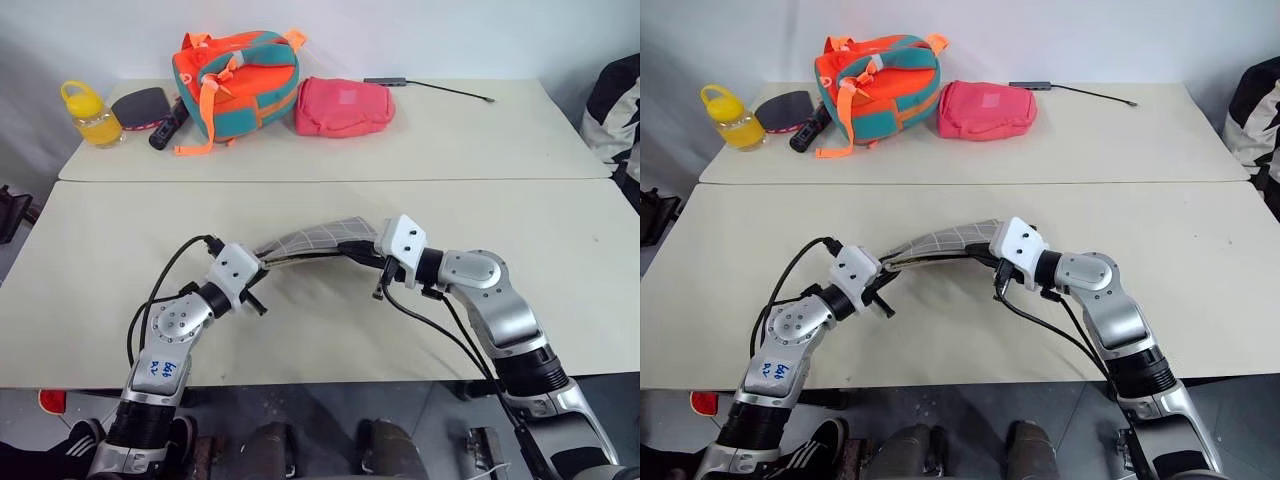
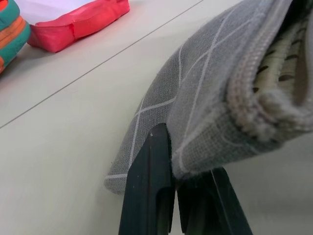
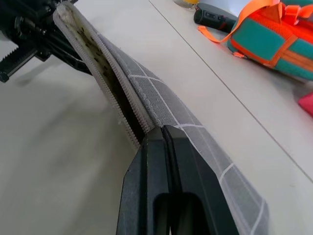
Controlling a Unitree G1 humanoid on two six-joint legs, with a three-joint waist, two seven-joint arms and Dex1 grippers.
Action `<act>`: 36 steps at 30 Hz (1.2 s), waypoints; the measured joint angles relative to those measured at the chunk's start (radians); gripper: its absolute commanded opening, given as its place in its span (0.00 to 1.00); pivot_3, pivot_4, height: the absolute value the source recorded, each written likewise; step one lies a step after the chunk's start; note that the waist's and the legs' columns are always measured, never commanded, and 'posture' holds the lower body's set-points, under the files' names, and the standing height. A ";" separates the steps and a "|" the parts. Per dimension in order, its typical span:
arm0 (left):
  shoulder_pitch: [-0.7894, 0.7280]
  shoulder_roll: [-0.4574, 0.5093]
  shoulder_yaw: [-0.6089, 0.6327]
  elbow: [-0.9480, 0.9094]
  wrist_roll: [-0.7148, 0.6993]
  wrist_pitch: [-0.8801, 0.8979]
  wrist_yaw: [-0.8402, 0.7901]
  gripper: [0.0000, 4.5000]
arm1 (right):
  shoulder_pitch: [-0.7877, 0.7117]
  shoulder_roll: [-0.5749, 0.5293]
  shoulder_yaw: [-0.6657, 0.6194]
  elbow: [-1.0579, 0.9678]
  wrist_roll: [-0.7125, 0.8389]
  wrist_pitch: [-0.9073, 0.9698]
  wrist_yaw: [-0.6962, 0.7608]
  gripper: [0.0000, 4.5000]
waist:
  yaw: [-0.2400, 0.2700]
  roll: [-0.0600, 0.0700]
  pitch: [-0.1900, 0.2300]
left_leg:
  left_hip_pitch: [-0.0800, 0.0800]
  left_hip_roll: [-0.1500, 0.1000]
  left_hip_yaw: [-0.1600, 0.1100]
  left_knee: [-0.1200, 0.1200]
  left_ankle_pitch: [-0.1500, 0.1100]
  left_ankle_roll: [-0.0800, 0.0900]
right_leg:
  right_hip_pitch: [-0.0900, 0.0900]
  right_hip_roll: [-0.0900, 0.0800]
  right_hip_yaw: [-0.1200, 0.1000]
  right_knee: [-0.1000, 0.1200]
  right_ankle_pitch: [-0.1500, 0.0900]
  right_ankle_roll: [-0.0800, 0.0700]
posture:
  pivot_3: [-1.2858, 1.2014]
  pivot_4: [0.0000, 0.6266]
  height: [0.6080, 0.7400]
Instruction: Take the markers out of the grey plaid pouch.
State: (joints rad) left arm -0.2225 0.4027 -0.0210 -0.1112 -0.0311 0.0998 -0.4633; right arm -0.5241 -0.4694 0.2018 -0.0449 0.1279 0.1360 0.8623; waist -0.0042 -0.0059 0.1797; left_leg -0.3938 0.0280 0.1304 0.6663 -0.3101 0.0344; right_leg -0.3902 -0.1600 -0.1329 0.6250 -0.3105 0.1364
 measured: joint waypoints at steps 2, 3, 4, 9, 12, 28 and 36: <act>0.000 -0.001 0.000 0.000 0.001 0.001 0.003 0.00 | 0.010 -0.001 0.012 0.003 -0.011 -0.013 0.009 0.01 | 0.000 0.000 0.000 | 0.000 0.000 0.000 0.000 0.000 0.000 | 0.000 0.000 0.000 0.000 0.000 0.000 | 0.52 0.24 1.00; 0.000 -0.002 -0.001 0.000 0.001 0.001 0.004 0.00 | 0.021 -0.001 0.018 0.002 -0.010 -0.017 0.018 0.01 | 0.000 0.000 0.000 | 0.000 0.000 0.000 0.000 0.000 0.000 | 0.000 0.000 0.000 0.000 0.000 0.000 | 0.52 0.24 1.00; 0.000 -0.002 -0.001 0.000 0.001 0.001 0.004 0.00 | 0.032 -0.001 0.028 0.002 -0.009 -0.020 0.027 0.01 | 0.000 0.000 0.000 | 0.000 0.000 0.000 0.000 0.000 0.000 | 0.000 0.000 0.000 0.000 0.000 0.000 | 0.52 0.24 1.00; 0.000 -0.003 -0.001 0.000 0.004 0.006 0.009 0.00 | 0.048 -0.014 0.038 -0.001 -0.021 -0.030 0.052 0.01 | 0.000 0.000 0.000 | 0.000 0.000 0.000 0.001 0.000 0.000 | 0.000 0.000 0.000 0.000 0.000 0.000 | 0.52 0.24 1.00; -0.001 -0.002 -0.002 0.000 0.008 0.006 0.009 0.00 | 0.041 -0.004 0.024 0.014 -0.029 -0.024 0.010 0.01 | 0.000 0.000 0.000 | 0.000 0.000 0.000 0.001 0.000 0.000 | 0.000 0.000 0.000 0.000 0.000 0.000 | 0.52 0.24 1.00; -0.041 -0.013 -0.046 -0.040 0.017 0.096 -0.012 0.00 | -0.089 -0.077 0.090 0.086 -0.296 -0.167 -0.063 0.52 | 0.000 0.000 0.000 | 0.000 0.000 0.000 0.001 0.000 0.000 | 0.000 0.000 0.000 0.000 0.000 0.000 | 0.52 0.24 1.00; -0.057 -0.006 -0.072 -0.086 -0.021 0.230 -0.081 0.00 | -0.113 -0.133 0.109 0.094 -0.342 -0.207 -0.009 0.44 | 0.000 0.000 0.000 | 0.000 0.000 0.000 0.001 0.000 0.000 | 0.000 0.000 0.000 0.000 0.000 0.000 | 0.52 0.24 1.00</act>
State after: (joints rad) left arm -0.2790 0.3971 -0.0928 -0.1974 -0.0523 0.3295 -0.5441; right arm -0.6374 -0.6020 0.3105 0.0493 -0.2141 -0.0706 0.8533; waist -0.0042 -0.0059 0.1798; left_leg -0.3939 0.0283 0.1306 0.6675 -0.3098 0.0344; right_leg -0.3900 -0.1596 -0.1325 0.6254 -0.3106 0.1364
